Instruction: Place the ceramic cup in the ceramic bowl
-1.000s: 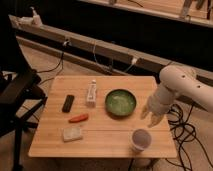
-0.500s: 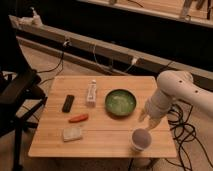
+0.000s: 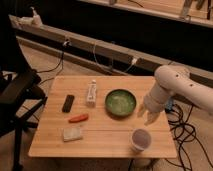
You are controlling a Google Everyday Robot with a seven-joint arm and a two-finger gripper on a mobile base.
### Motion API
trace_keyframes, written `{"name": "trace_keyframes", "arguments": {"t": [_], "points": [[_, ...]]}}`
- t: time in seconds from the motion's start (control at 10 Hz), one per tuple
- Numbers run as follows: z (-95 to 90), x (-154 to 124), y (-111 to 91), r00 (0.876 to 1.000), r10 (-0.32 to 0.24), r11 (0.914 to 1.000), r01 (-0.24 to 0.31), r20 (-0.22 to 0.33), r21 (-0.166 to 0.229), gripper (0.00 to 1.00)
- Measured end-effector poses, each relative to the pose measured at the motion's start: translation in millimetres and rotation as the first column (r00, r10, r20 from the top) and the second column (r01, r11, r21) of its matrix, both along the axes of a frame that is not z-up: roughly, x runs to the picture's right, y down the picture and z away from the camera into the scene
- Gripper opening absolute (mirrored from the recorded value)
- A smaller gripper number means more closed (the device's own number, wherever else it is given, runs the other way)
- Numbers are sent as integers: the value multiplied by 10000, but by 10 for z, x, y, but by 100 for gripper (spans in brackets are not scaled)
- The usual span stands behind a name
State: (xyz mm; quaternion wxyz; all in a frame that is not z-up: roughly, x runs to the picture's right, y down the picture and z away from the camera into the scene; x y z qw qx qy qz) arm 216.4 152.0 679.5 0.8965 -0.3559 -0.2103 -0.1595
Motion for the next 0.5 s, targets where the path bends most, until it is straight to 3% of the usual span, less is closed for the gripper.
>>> {"name": "trace_keyframes", "arguments": {"t": [0.2, 0.5], "points": [[28, 0, -5, 9999, 93, 9999, -93, 46, -92, 74], [52, -171, 59, 9994, 221, 9990, -211, 253, -382, 80]]}}
